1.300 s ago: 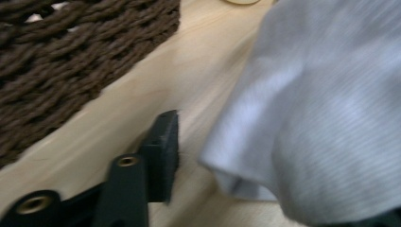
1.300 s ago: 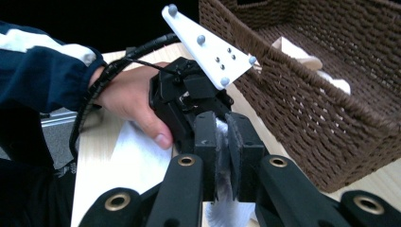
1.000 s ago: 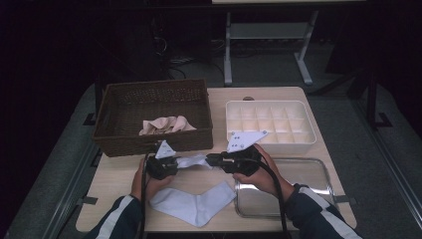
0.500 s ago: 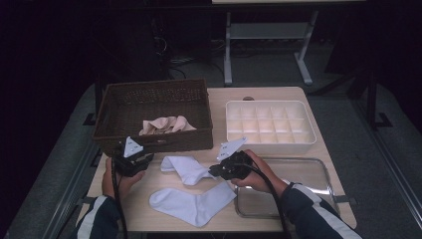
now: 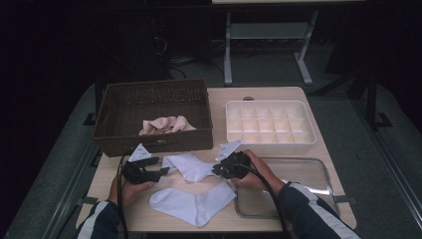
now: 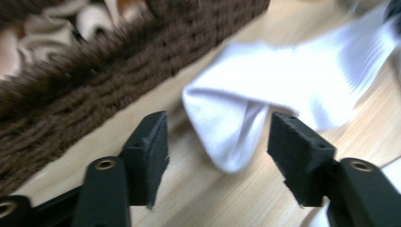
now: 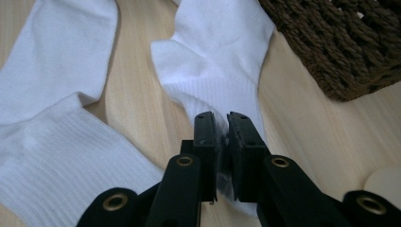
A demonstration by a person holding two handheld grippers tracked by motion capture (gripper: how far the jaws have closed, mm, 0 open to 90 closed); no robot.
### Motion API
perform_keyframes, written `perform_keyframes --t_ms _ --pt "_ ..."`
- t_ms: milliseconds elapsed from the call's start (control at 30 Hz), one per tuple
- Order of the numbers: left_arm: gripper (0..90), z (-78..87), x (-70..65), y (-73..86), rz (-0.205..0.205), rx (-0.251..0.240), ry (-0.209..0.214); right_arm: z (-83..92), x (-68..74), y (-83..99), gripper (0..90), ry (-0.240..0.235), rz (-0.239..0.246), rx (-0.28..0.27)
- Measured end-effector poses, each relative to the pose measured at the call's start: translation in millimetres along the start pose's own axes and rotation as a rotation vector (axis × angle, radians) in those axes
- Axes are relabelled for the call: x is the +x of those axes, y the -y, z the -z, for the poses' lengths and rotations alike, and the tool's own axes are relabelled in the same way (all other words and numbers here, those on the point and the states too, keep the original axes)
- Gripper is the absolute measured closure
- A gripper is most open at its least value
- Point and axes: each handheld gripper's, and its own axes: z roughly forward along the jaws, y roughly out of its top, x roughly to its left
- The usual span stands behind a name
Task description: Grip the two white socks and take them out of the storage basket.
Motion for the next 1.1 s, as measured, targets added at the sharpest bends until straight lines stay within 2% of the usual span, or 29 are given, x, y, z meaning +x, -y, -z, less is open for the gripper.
perform_keyframes --t_ms 100,133,167,200,267,300,333,400,500,567,600,667,700,767,800,833,867,900,933,967,1000,1067,1100 --pt "44.3 -4.6 4.2 0.7 -0.005 0.021 -0.006 -1.1 -1.1 1.4 82.1 -0.015 -0.013 0.003" --pt "49.4 -6.8 8.2 0.9 0.001 0.024 -0.005 -0.7 -2.9 2.0 82.1 -0.015 0.001 0.003" --pt "49.7 -6.8 8.2 0.9 0.001 0.024 -0.005 -0.7 -2.9 2.0 82.1 -0.015 0.001 0.003" --pt "51.7 -9.3 10.5 0.7 0.005 0.035 -0.009 1.4 -4.0 2.0 82.1 -0.036 -0.006 -0.012" --pt "55.4 -11.1 10.3 0.6 0.007 0.042 -0.004 1.8 -3.2 1.9 82.1 -0.042 -0.009 -0.006" --pt "57.0 -13.7 9.1 0.3 -0.012 0.062 -0.009 1.7 -3.3 1.9 82.1 -0.05 -0.004 -0.007" --pt "59.9 -15.1 9.4 0.4 -0.013 0.065 -0.006 1.6 -3.0 1.9 82.1 -0.056 -0.007 -0.008" --pt "62.0 -16.9 10.5 0.2 0.001 0.057 0.001 0.2 -2.6 2.1 82.1 -0.07 0.01 -0.012" --pt "73.7 -17.0 10.4 -0.4 -0.01 0.059 0.008 -1.1 0.2 1.6 82.0 -0.075 0.02 -0.008" --pt "84.0 -15.3 10.1 -1.4 -0.041 0.066 -0.031 -0.5 0.6 1.6 82.1 -0.082 0.022 -0.006" --pt "87.6 -15.3 10.1 -1.4 -0.041 0.066 -0.031 -0.5 0.6 1.6 82.1 -0.082 0.022 -0.006" --pt "90.0 -6.0 13.7 -1.8 -0.038 0.031 -0.099 -0.7 -0.4 2.7 82.0 -0.087 0.01 0.003" --pt "90.0 -6.0 13.7 -1.8 -0.038 0.031 -0.099 -0.7 -0.4 2.7 82.0 -0.087 0.01 0.003" --pt "90.0 9.5 16.7 -3.3 -0.049 -0.028 -0.174 -1.7 -2.5 4.5 82.0 -0.077 0.005 0.017" --pt "90.0 9.5 16.7 -3.3 -0.049 -0.028 -0.174 -1.9 -2.9 5.1 82.1 -0.073 -0.002 0.019" --pt "90.0 20.4 18.6 -3.7 -0.043 -0.082 -0.18 -2.4 -3.4 5.5 82.1 -0.069 -0.003 0.021" --pt "90.0 24.3 20.7 -3.1 -0.028 -0.105 -0.147 -2.9 -4.0 5.9 82.0 -0.063 -0.003 0.026" --pt "90.0 25.2 22.4 -2.0 0.002 -0.116 -0.082 -3.2 -4.0 6.0 81.9 -0.058 -0.009 0.034" --pt "87.0 23.2 22.2 -0.6 0.01 -0.105 -0.045 -3.5 -4.3 6.3 81.8 -0.054 -0.014 0.036" --pt "81.2 21.2 20.8 0.0 0.003 -0.097 -0.032 -3.9 -4.8 6.5 81.7 -0.053 -0.008 0.038" --pt "75.8 16.9 18.5 0.5 0.019 -0.095 0.007 -4.1 -4.6 6.5 81.6 -0.051 -0.007 0.04" --pt "65.4 10.1 16.1 -0.8 0.051 -0.077 0.021 -5.5 -3.8 6.2 81.6 -0.049 -0.002 0.052" --pt "58.4 10.1 16.1 -0.8 0.051 -0.077 0.021 -5.5 -3.8 6.2 81.6 -0.049 -0.002 0.052"
